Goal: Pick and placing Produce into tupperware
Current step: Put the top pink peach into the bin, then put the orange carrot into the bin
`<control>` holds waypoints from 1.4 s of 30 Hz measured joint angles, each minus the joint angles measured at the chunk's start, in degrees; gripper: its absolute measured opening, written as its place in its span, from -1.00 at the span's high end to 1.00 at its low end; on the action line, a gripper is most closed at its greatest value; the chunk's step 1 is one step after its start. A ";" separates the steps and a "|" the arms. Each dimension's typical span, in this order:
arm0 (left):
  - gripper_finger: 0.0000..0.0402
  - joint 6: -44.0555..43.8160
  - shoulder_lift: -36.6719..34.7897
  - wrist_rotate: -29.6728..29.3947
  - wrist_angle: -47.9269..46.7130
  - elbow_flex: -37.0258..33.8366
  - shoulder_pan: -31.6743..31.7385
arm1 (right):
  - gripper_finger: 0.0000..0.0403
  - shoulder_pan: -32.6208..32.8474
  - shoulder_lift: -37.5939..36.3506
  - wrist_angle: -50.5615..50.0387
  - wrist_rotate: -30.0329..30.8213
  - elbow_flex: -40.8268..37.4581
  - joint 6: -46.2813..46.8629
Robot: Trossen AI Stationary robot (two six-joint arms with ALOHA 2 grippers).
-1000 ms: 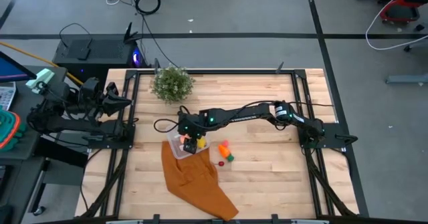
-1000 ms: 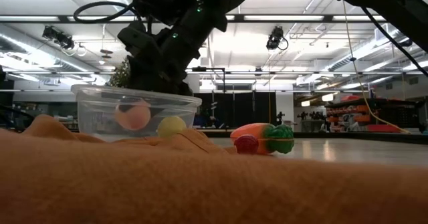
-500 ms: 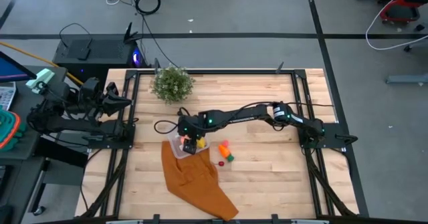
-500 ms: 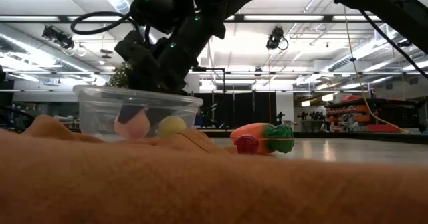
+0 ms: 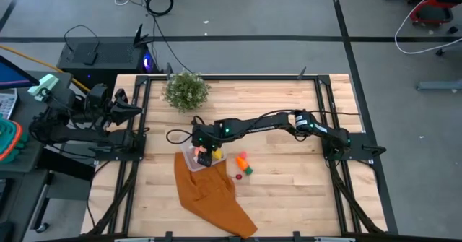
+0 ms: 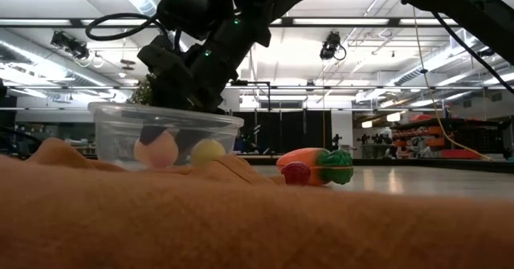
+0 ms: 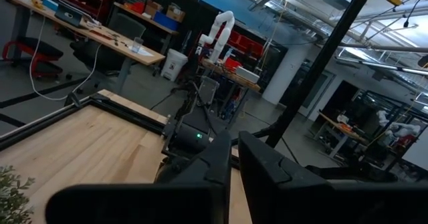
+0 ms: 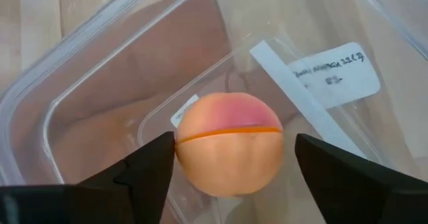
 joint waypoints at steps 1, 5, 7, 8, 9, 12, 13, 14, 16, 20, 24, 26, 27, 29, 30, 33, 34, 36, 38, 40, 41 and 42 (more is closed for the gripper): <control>0.82 -0.01 0.00 0.00 0.00 0.00 0.00 | -0.41 0.00 0.00 0.03 0.00 0.00 -0.01; 0.80 0.01 -0.02 -0.02 0.02 0.00 0.00 | -0.53 0.00 -0.37 -0.40 -0.04 0.00 -0.01; 0.80 0.01 -0.01 -0.01 0.02 0.00 0.00 | -0.56 0.00 -0.91 -0.50 -0.04 0.20 -0.01; 0.81 0.03 0.00 0.00 0.01 0.00 0.00 | -0.57 -0.04 -1.50 -1.71 0.00 0.44 -0.12; 0.81 0.04 -0.01 0.00 0.01 0.00 0.00 | -0.58 -0.19 -1.82 -3.26 0.22 0.96 -0.34; 0.83 0.18 0.00 0.00 0.06 0.00 0.00 | -0.57 -0.70 -3.27 -7.22 0.48 3.45 -1.39; 0.84 0.19 -0.03 -0.02 0.14 0.00 0.00 | -0.57 -0.97 -3.69 -8.03 0.50 4.68 -1.59; 0.84 0.19 -0.02 -0.02 0.15 0.02 0.00 | -0.56 -1.13 -4.30 -9.05 0.61 5.45 -1.74; 0.84 0.17 -0.02 -0.02 0.20 0.02 0.00 | -0.55 -1.43 -5.54 -12.24 1.12 7.12 -1.95; 0.81 0.17 -0.02 -0.02 0.24 0.02 0.00 | -0.53 -1.62 -8.94 -18.42 2.12 8.48 -4.00; 0.80 0.95 -0.02 -0.04 0.30 0.02 0.00 | -0.50 -1.60 -13.15 -26.14 3.03 8.50 -5.30; 0.80 1.04 0.00 -0.24 0.28 0.02 0.01 | -0.49 -1.57 -14.91 -30.88 3.50 8.49 -5.30; 0.81 1.06 -0.02 -0.25 0.31 0.02 0.00 | -0.48 -1.49 -15.93 -33.28 3.54 8.48 -5.23; 0.80 1.06 0.00 -0.47 0.28 0.02 0.00 | -0.47 -1.25 -17.91 -37.01 3.82 8.48 -4.69; 0.80 1.06 0.00 -0.61 0.31 0.02 0.01 | -0.46 -1.11 -18.72 -38.74 4.23 8.48 -4.41; 0.79 1.12 0.04 -0.96 0.31 0.02 0.00 | -0.45 -0.31 -21.11 -42.67 5.49 8.46 -3.82; 0.79 1.15 0.07 -1.19 0.33 0.02 0.00 | -0.45 -0.14 -22.07 -43.73 6.15 8.48 -3.73; 0.79 1.92 0.66 -1.89 0.60 0.02 0.00 | -0.45 0.28 -23.88 -45.82 6.96 8.48 -3.20; 0.79 2.91 1.61 -2.08 1.39 0.02 0.00 | -0.45 0.61 -25.62 -48.30 8.13 8.48 -2.89; 0.79 4.21 3.12 -2.07 2.98 0.02 0.01 | -0.45 0.96 -27.25 -50.64 9.36 8.48 -2.87; 0.79 4.91 4.07 -2.05 3.52 0.02 0.00 | -0.45 1.12 -28.04 -51.66 9.69 8.48 -2.87; 0.79 5.61 5.12 -2.05 4.14 0.02 0.00 | -0.45 1.26 -28.98 -52.42 9.96 8.46 -2.87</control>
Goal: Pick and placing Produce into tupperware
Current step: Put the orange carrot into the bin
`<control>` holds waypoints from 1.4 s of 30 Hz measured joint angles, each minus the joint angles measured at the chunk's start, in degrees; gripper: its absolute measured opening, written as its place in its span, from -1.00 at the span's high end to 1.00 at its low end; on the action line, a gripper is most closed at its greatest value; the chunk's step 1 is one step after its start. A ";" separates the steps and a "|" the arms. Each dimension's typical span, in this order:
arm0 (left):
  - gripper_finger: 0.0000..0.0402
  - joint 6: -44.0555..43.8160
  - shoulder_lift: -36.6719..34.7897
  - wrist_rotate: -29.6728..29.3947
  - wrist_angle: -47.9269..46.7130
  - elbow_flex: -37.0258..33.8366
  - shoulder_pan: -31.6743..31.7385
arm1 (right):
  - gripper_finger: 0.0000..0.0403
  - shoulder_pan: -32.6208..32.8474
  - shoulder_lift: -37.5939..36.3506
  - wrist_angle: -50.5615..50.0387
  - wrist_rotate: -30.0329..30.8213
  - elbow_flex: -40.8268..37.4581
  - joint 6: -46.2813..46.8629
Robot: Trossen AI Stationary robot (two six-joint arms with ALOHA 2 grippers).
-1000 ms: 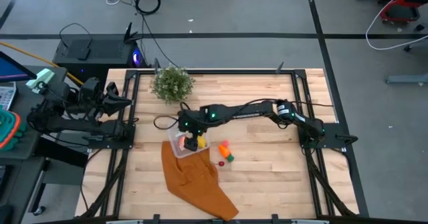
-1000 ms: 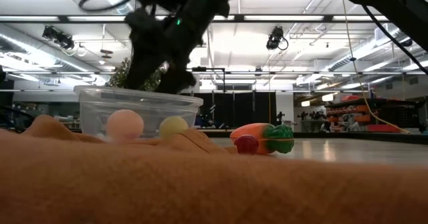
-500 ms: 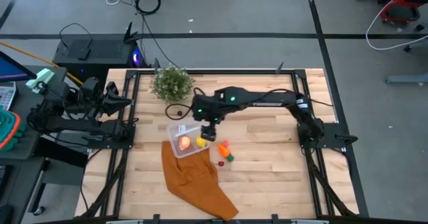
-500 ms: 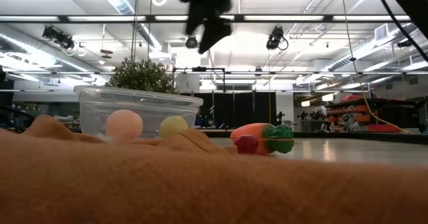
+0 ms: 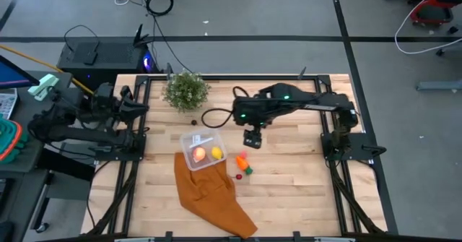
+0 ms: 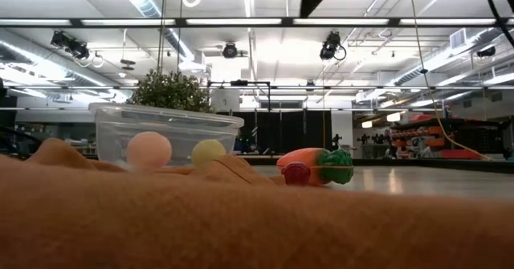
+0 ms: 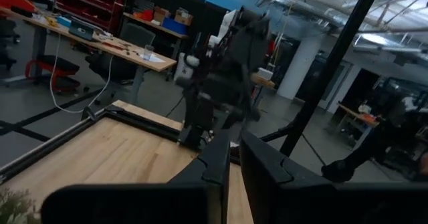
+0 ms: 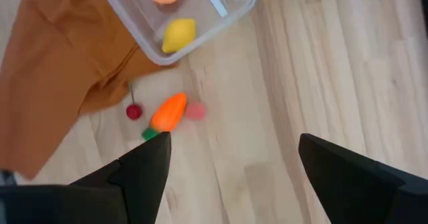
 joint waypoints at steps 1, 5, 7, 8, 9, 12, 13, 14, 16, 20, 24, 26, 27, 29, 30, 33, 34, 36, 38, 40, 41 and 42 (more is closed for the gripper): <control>0.79 0.58 1.15 -0.02 0.72 0.00 0.00 | -0.45 0.12 -0.93 -0.73 0.09 0.00 0.02; 0.77 1.87 5.86 0.02 1.68 0.00 0.00 | -0.45 0.34 -4.33 -2.69 1.68 -0.02 1.39; 0.77 1.76 8.29 0.03 2.02 0.00 0.01 | -0.45 0.29 -6.27 -2.64 2.65 -0.85 2.23; 0.77 1.61 9.54 0.06 2.49 0.00 0.00 | -0.45 0.27 -7.41 -2.71 3.60 -1.58 2.80; 0.78 1.47 10.74 0.06 3.38 0.00 0.00 | -0.44 0.27 -8.70 -2.70 4.31 -2.49 3.48; 0.78 1.44 13.84 0.06 4.48 0.00 0.00 | -0.44 0.36 -12.76 -2.67 5.73 -7.25 5.80; 0.78 1.44 14.74 0.07 4.94 0.00 0.00 | -0.44 0.59 -14.34 -2.54 6.07 -9.62 6.67; 0.77 1.44 15.48 0.06 4.97 0.00 0.00 | -0.44 0.77 -15.80 -2.29 6.52 -12.11 7.60; 0.77 1.44 17.12 0.08 5.19 0.00 0.00 | -0.44 1.55 -19.45 -0.47 7.09 -18.05 10.20; 0.76 1.53 19.42 0.08 5.45 0.00 -0.02 | -0.44 4.22 -26.94 8.51 7.09 -31.98 17.49; 0.79 2.06 20.97 0.08 7.28 0.00 -0.02 | -0.44 8.10 -32.83 21.06 7.54 -45.46 26.23; 0.80 2.08 21.51 0.08 7.61 0.00 -0.02 | -0.44 10.17 -34.59 26.19 8.31 -50.99 30.12; 0.80 2.05 21.84 0.08 7.58 0.00 -0.02 | -0.44 11.17 -35.12 28.10 8.59 -53.30 31.85; 0.80 1.82 22.61 0.08 7.57 0.00 -0.02 | -0.44 13.04 -35.71 30.74 9.43 -57.50 34.81; 0.80 1.62 22.93 0.08 7.51 0.00 -0.02 | -0.44 13.86 -35.71 31.30 9.45 -59.11 36.38; 0.79 1.43 23.95 0.08 7.69 0.00 -0.02 | -0.44 15.74 -35.29 32.06 9.47 -63.39 42.05; 0.78 1.42 24.31 0.08 7.76 0.00 -0.02 | -0.44 16.23 -35.03 33.23 9.46 -64.70 43.74; 0.79 1.40 25.20 0.08 8.19 -0.01 -0.02 | -0.44 17.12 -34.77 36.61 9.39 -67.29 46.15; 0.80 1.40 25.83 0.08 8.54 0.00 -0.02 | -0.44 17.91 -34.66 42.32 9.01 -69.65 47.37; 0.81 1.01 26.56 0.10 8.86 0.00 -0.02 | -0.44 18.44 -34.56 47.09 7.85 -71.30 48.17; 0.81 0.67 26.82 0.10 8.83 0.00 -0.02 | -0.44 18.76 -34.56 47.98 7.35 -71.76 48.17; 0.82 0.36 27.02 0.10 8.89 0.00 -0.03 | -0.44 18.99 -34.45 48.78 7.15 -71.95 48.17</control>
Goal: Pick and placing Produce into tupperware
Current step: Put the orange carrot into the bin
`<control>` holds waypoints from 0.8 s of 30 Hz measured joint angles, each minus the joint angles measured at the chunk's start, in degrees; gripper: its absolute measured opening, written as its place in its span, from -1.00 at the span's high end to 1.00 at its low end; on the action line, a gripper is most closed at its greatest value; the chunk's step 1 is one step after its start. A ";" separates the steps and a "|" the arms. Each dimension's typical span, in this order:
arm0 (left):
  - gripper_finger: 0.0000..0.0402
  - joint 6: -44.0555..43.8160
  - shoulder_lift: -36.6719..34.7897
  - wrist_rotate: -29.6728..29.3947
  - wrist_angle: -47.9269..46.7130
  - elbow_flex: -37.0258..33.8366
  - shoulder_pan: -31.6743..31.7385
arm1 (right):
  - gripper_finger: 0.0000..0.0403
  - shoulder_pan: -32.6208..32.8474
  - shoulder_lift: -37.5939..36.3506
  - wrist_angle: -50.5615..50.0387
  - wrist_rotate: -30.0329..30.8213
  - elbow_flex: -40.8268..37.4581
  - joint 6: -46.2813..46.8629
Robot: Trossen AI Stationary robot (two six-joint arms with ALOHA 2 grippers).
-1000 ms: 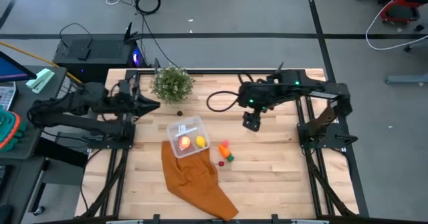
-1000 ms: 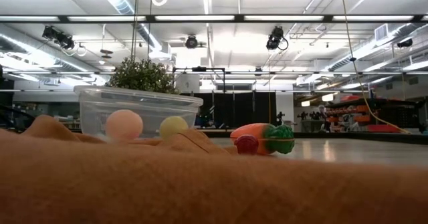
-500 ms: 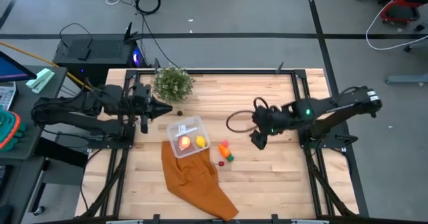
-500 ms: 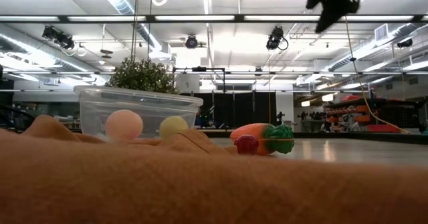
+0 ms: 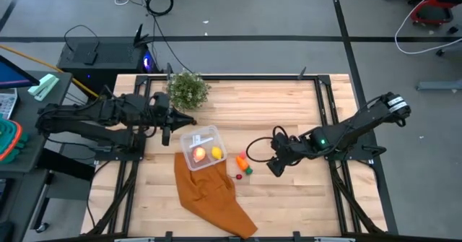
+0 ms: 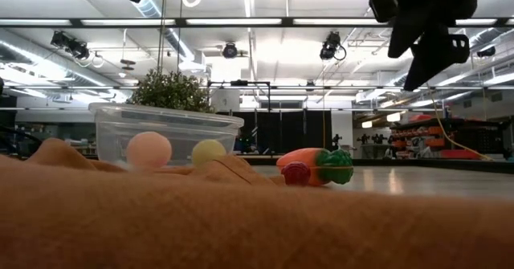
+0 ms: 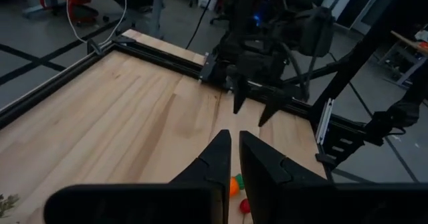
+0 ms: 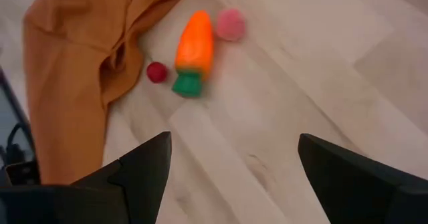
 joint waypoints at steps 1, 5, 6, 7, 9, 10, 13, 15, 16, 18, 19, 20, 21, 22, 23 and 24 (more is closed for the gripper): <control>0.82 -0.04 0.13 0.12 -0.01 0.00 -0.11 | -0.44 0.18 0.11 0.11 0.02 0.00 0.02; 0.81 0.01 0.19 0.44 0.05 0.00 -1.06 | -0.44 0.53 0.11 -1.11 1.35 -0.02 -0.04; 0.80 -0.01 0.17 0.50 0.02 0.00 -1.26 | -0.44 0.53 0.11 -1.14 1.71 -0.02 -0.04; 0.80 -0.06 0.17 0.52 -0.10 -0.02 -1.44 | -0.44 0.53 0.11 -1.07 2.12 -0.02 0.00; 0.80 -0.46 0.17 0.60 -1.35 0.00 -1.76 | -0.44 0.53 0.11 -0.89 2.53 -0.02 -0.04; 0.80 -0.45 0.17 0.71 -2.01 0.00 -1.94 | -0.44 0.53 0.11 -0.91 2.79 -0.02 -0.35; 0.82 -0.73 0.17 0.87 -4.45 0.00 -2.46 | -0.44 0.52 0.11 -0.89 3.56 -0.02 -0.66; 0.83 -0.36 0.17 0.90 -4.92 0.00 -2.90 | -0.44 0.51 0.11 -0.41 3.65 -0.02 -0.59; 0.84 0.17 0.17 0.90 -4.90 0.00 -3.07 | -0.44 0.51 0.11 -0.37 3.66 -0.02 -0.19; 0.84 1.32 0.25 0.89 -4.79 0.00 -3.46 | -0.44 0.51 0.11 -0.87 3.05 0.11 1.90; 0.84 1.59 0.84 0.87 -4.75 0.00 -3.56 | -0.44 0.51 0.09 -0.94 2.83 0.13 2.62; 0.83 1.88 1.81 0.89 -4.47 0.00 -3.59 | -0.44 0.51 -0.06 -0.93 2.76 0.13 2.91; 0.82 2.26 2.83 0.88 -4.23 0.00 -3.59 | -0.44 0.51 -0.26 -0.99 2.75 0.13 3.02; 0.81 2.51 3.98 1.13 -4.18 0.00 -3.59 | -0.44 0.51 -0.45 -0.97 2.75 0.18 3.14; 0.80 2.64 5.49 2.11 -3.84 -0.02 -3.57 | -0.44 0.51 -0.83 -1.09 2.73 0.19 3.57; 0.78 2.91 7.19 3.28 -2.48 -0.04 -3.55 | -0.44 0.51 -1.17 -1.62 2.75 0.19 3.98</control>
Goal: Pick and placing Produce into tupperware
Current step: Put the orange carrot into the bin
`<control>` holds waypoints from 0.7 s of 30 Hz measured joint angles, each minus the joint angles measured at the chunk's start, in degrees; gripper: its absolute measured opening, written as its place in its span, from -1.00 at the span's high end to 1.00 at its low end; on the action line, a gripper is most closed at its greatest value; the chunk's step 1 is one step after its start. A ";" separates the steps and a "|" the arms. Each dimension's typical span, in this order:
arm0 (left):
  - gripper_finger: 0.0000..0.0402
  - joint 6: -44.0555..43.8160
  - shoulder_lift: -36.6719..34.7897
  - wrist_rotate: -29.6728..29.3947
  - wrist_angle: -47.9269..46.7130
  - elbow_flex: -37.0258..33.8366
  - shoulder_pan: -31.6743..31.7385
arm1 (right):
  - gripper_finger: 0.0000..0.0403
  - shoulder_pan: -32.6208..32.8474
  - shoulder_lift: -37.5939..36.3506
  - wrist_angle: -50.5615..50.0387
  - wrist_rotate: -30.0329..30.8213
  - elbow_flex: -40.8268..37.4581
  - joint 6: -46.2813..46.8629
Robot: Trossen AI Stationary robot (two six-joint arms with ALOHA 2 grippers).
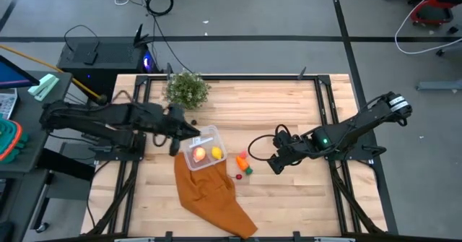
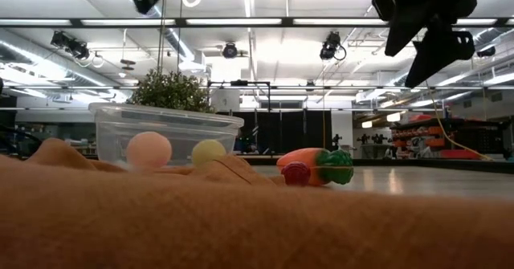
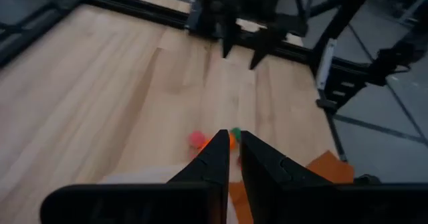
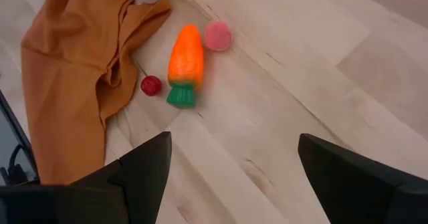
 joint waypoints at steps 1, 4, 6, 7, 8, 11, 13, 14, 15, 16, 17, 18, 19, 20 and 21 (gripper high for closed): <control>0.77 0.64 1.79 0.90 2.22 0.02 0.00 | -0.44 0.00 -0.41 -0.33 -0.01 0.00 0.32; 0.74 2.72 7.40 2.11 7.31 0.04 -0.35 | -0.44 0.30 -2.04 -1.66 0.02 0.00 1.45; 0.73 3.88 11.11 2.22 10.74 0.04 -0.37 | -0.44 0.90 -3.32 -3.13 0.15 0.02 2.32; 0.72 4.14 12.67 2.29 11.78 0.04 -0.37 | -0.44 1.18 -3.95 -3.98 0.19 0.02 3.11; 0.71 4.19 14.19 2.29 13.21 0.04 -0.38 | -0.44 1.68 -4.58 -5.19 0.52 0.02 3.84; 0.70 5.03 18.44 2.29 16.14 0.04 -0.37 | -0.44 3.61 -6.52 -8.98 3.20 0.04 5.14; 0.69 5.51 21.23 2.31 19.34 0.04 -0.39 | -0.44 5.16 -7.76 -11.72 5.26 0.04 5.48; 0.68 5.67 22.52 2.33 20.92 0.04 -0.39 | -0.44 5.82 -8.35 -12.34 6.50 0.04 5.49; 0.68 5.56 23.83 2.32 22.81 0.04 -0.50 | -0.44 6.47 -8.94 -12.63 7.50 0.04 5.33; 0.68 4.99 25.26 2.28 25.21 0.03 -0.70 | -0.44 6.93 -9.48 -12.99 8.08 0.04 4.64; 0.68 3.61 26.57 2.18 27.14 0.04 -0.90 | -0.44 7.10 -9.92 -13.08 8.30 0.04 3.90; 0.68 1.96 27.67 1.95 28.74 0.02 -1.11 | -0.44 7.17 -10.20 -12.86 8.40 0.04 3.06; 0.68 0.22 28.85 1.69 31.28 0.00 -1.40 | -0.44 7.30 -10.32 -12.58 8.44 0.04 1.96; 0.68 -1.37 29.96 1.12 34.14 0.02 -1.80 | -0.44 7.59 -10.32 -12.51 8.47 0.04 0.76; 0.68 -2.38 30.86 0.53 36.27 0.02 -2.26 | -0.44 7.98 -10.32 -12.70 8.46 0.04 -0.75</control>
